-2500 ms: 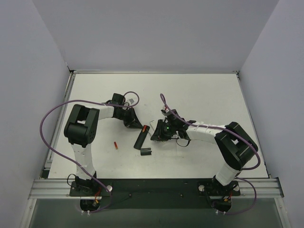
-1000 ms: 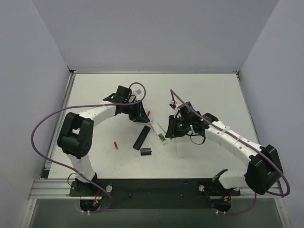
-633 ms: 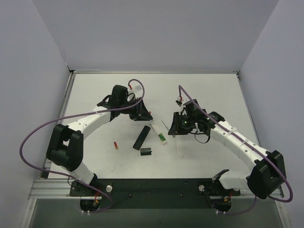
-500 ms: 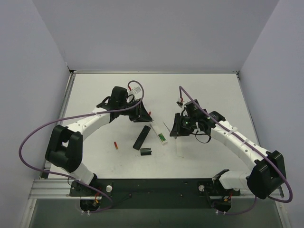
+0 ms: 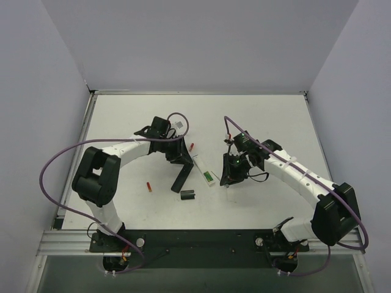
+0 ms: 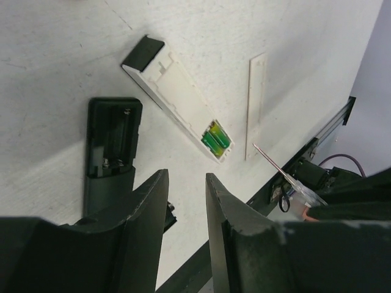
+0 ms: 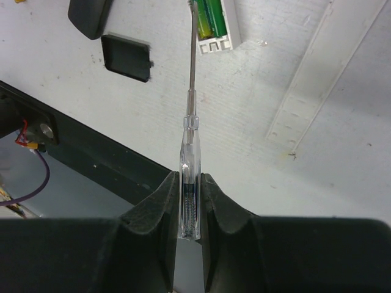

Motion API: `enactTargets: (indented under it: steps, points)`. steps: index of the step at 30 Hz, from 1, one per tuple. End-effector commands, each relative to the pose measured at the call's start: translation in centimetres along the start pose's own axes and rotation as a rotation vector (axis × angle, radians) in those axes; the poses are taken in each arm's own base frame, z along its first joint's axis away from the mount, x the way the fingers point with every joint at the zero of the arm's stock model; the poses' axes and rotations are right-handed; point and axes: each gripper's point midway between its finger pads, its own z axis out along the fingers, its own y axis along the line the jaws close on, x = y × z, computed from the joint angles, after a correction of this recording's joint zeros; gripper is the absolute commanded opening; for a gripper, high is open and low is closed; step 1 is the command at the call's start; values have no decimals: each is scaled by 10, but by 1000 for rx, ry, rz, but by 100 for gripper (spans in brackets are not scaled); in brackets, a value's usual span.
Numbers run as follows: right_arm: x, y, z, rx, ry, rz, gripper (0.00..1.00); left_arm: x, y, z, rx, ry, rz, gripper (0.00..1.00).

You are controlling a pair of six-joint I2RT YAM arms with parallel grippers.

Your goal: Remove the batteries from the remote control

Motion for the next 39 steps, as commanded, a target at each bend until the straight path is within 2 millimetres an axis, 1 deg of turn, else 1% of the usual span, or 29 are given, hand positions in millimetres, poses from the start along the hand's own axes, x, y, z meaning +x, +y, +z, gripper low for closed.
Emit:
enactTargets:
  steps: [1, 4, 7, 15, 20, 29, 33, 37, 39]
  points:
    - [-3, 19, -12, -55, 34, 36, 0, -22, -6, 7, -8, -15, 50, 41]
    - [2, 20, -6, -59, 79, 69, 0, -26, -7, 12, -8, -11, 47, 41]
    - [8, 16, 0, -43, 107, 99, 0, -26, -6, 17, -16, -8, 48, 41]
    - [10, 9, 8, -11, 131, 125, 0, -20, 5, 33, -48, 24, 38, 40]
    - [12, 9, 15, -10, 165, 128, 0, -21, 2, 40, -50, 32, 47, 41]
    - [19, 0, 24, 39, 214, 134, 0, -14, 0, 55, -51, 67, 60, 40]
    - [19, 2, 26, 34, 227, 148, 0, -11, 1, 62, -55, 82, 61, 40]
    - [15, 7, 29, 23, 255, 178, 0, -9, -1, 68, -37, 89, 65, 40]
    - [10, 11, 29, 18, 252, 189, 0, -8, -2, 70, -36, 92, 68, 40]
